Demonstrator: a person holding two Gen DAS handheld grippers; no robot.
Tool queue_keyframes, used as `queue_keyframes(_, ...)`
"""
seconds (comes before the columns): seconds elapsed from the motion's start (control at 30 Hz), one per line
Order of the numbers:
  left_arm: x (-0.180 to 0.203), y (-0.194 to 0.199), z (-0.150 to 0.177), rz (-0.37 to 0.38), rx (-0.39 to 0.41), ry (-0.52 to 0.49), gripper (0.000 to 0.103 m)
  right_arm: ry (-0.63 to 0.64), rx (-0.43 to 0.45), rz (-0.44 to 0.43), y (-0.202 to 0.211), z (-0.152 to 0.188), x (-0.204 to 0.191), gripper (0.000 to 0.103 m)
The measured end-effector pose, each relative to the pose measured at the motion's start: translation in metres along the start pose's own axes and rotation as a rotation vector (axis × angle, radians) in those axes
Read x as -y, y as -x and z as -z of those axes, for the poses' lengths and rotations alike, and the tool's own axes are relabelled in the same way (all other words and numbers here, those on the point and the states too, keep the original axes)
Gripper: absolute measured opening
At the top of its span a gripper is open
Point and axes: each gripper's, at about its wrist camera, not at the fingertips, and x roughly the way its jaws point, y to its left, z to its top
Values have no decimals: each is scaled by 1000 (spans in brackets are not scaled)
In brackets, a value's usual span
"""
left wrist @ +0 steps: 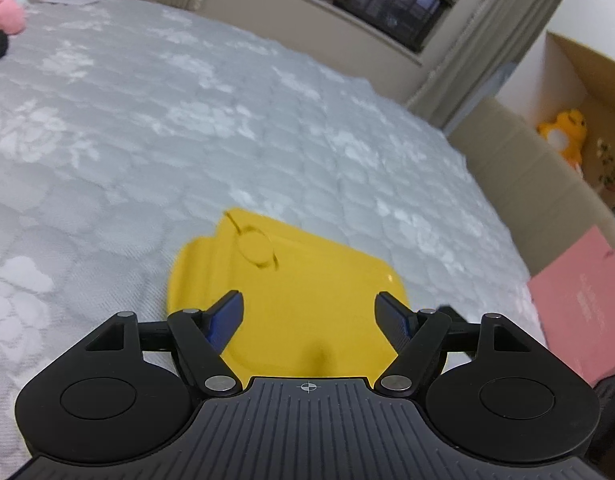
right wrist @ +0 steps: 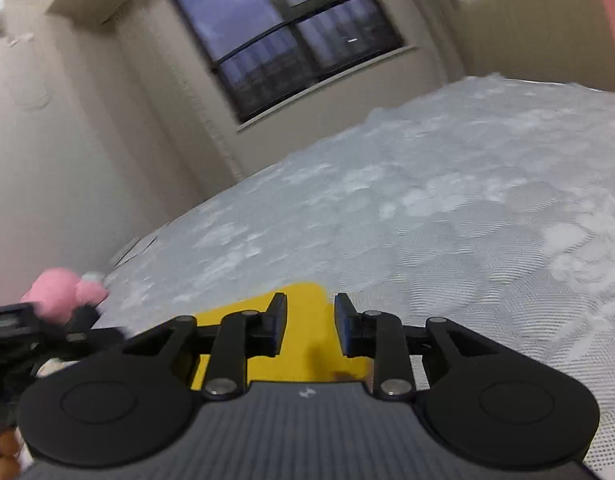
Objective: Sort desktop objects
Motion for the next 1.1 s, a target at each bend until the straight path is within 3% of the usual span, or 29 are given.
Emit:
queue_keyframes(0.13,5,-9,5,-14,-9,-14,76,-4,-94,-64,-12,6,-7,30)
queue_keyframes(0.17,6,-9,5,-19,-3,-22,76,-7,-120,-71,-17,8,-7,24)
queue_keyframes(0.3,11,-13,5,-53,7,-55,76,-5,-138,-105,-24,13,-7,21)
queue_keyframes(0.37,14,-16,7,-75,19,-78,76,-13,-159,-123,-30,14,-7,8)
queue_keyframes(0.43,19,-19,9,-98,31,-104,76,-23,-155,-123,-32,15,-5,2)
queue_keyframes(0.6,29,-21,17,-129,59,-170,78,-27,-153,-148,-31,17,0,1)
queue_keyframes(0.77,26,-18,18,-114,67,-175,77,9,-153,-115,-31,17,-8,1)
queue_keyframes(1.1,11,3,19,-57,60,-95,56,102,-155,-18,-31,17,-30,1)
